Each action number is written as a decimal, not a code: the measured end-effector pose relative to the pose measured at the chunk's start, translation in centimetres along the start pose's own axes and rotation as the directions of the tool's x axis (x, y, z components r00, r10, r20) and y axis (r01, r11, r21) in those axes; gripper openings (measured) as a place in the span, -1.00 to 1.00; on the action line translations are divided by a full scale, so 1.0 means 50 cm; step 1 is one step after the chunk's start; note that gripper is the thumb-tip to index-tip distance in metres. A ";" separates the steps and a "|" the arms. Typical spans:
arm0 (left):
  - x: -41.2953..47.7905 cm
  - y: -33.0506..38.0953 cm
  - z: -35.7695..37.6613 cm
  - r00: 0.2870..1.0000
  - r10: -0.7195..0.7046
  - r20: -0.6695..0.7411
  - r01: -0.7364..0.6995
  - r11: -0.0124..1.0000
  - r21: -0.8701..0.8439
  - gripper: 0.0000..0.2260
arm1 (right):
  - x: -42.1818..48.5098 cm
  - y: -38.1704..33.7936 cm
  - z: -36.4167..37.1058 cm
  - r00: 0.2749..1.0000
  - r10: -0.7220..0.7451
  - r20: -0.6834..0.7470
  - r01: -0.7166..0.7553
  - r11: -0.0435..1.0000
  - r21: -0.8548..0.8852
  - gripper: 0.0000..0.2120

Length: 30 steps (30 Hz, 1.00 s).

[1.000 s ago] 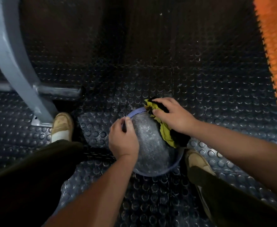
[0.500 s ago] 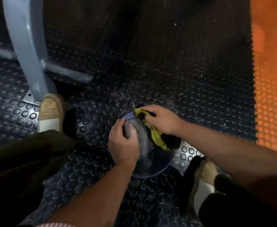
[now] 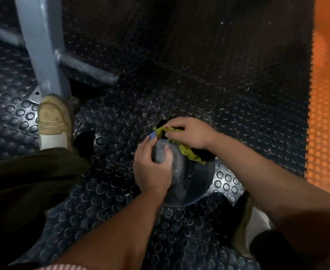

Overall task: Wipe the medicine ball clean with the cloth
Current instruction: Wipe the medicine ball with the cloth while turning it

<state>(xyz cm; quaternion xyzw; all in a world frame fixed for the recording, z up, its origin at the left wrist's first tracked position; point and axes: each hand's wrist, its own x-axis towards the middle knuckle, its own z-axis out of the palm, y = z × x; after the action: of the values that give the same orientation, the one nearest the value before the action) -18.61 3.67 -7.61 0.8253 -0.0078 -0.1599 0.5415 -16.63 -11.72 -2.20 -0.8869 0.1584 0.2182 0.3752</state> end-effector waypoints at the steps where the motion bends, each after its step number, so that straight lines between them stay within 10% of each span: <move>1: -0.003 -0.008 -0.007 0.999 0.023 0.030 -0.023 1.000 0.000 -0.39 | -0.013 0.005 0.007 0.999 -0.052 0.008 0.052 0.999 -0.007 -0.72; 5: -0.016 -0.036 -0.024 0.990 0.109 0.089 -0.109 0.994 -0.001 -0.50 | 0.003 0.026 0.005 0.995 0.099 0.010 -0.099 0.981 0.164 -0.73; 10: -0.012 -0.037 -0.021 0.993 0.091 0.072 -0.085 0.992 -0.090 -0.67 | 0.099 0.033 -0.010 0.924 0.359 0.134 -0.349 0.932 -0.092 -0.63; 22: -0.001 -0.025 -0.015 0.996 0.002 0.088 0.007 0.994 -0.106 -0.61 | -0.102 -0.008 0.077 0.943 -0.115 -0.312 0.111 0.993 -0.032 -0.70; 26: -0.013 -0.022 -0.012 0.995 0.052 0.086 -0.046 0.996 -0.070 -0.62 | -0.084 0.041 0.065 0.833 0.353 -0.427 -0.159 0.891 0.425 -0.89; 30: -0.019 -0.028 0.000 0.997 0.074 0.014 -0.073 0.997 -0.033 -0.47 | 0.010 0.067 0.014 0.821 0.533 -0.202 -0.510 0.845 0.160 -0.79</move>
<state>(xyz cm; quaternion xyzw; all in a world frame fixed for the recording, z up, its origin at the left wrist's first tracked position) -19.75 4.42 -8.60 0.8144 -0.0396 -0.1463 0.5602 -17.89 -13.50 -4.91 -0.8096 0.4495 0.1961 0.3225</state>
